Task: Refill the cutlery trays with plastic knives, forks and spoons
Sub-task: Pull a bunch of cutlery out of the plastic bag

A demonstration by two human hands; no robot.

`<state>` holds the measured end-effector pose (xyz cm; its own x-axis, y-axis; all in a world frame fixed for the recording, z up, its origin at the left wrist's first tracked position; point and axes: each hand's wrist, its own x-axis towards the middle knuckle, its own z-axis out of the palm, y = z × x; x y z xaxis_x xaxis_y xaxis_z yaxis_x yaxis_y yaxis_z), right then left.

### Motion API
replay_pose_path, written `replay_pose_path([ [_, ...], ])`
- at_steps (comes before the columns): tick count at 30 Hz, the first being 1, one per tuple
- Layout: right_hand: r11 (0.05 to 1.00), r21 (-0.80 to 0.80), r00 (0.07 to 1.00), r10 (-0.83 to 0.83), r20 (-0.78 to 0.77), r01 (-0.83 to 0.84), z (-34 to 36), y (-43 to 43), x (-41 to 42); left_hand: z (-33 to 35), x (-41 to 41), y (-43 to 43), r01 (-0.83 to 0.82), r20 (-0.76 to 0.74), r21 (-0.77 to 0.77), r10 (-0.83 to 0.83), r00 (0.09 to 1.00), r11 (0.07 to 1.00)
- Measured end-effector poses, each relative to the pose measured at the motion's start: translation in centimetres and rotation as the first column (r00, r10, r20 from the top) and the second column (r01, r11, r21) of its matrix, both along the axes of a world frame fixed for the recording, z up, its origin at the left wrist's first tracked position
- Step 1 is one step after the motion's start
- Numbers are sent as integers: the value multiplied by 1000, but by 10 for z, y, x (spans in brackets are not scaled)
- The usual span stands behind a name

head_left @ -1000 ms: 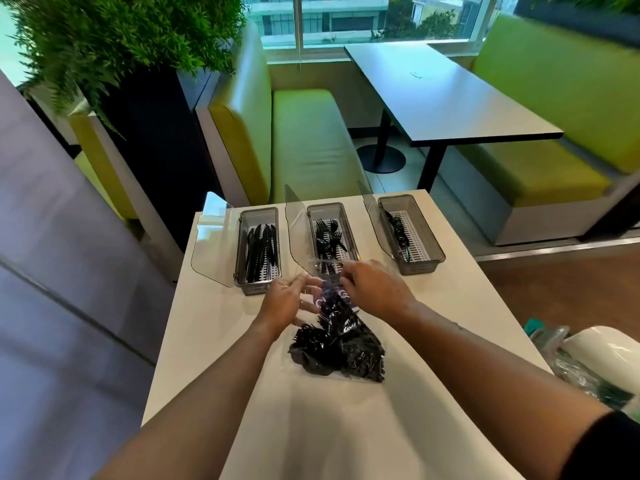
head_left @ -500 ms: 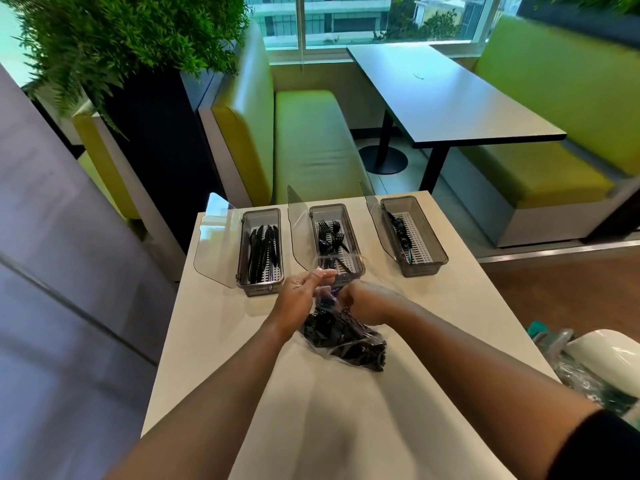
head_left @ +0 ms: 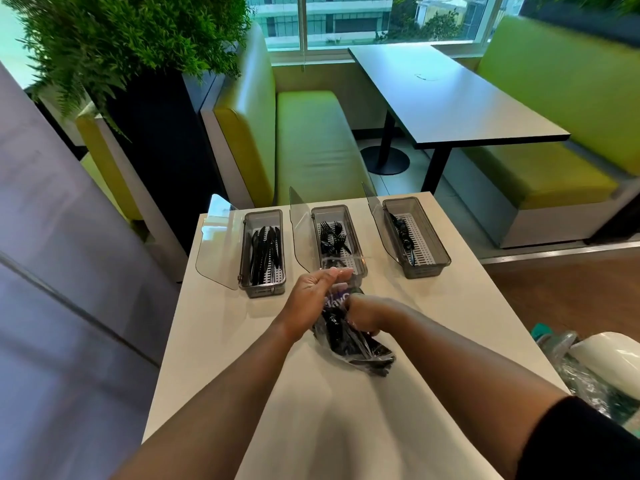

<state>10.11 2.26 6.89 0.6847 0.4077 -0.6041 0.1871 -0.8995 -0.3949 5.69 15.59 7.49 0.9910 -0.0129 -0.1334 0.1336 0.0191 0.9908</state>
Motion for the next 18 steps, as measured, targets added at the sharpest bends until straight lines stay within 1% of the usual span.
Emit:
replay_pose_path([
  [2,998,-39,999,45,15,-45,-1,1,-1,-2,0,1,5,0,-7,-5,1000,1000],
  [4,997,-37,997,71,23,-70,-4,0,-1,-5,0,3,0,-15,-16,-1,1000,1000],
  [8,999,-3,998,45,31,-45,-8,-1,-2,-8,-2,4,-13,-34,-40,12,999,999],
  [11,999,46,999,25,-27,-24,-10,-3,-4,-9,-3,2,-19,-43,-55,16,999,998],
  [14,999,35,995,20,-99,-17,-19,-6,-3,-9,-3,2,-12,-53,-72,9,999,997],
  [18,1000,20,990,21,-138,-19,-21,-8,-6,-12,-6,-1,19,-50,-23,-20,999,1000],
])
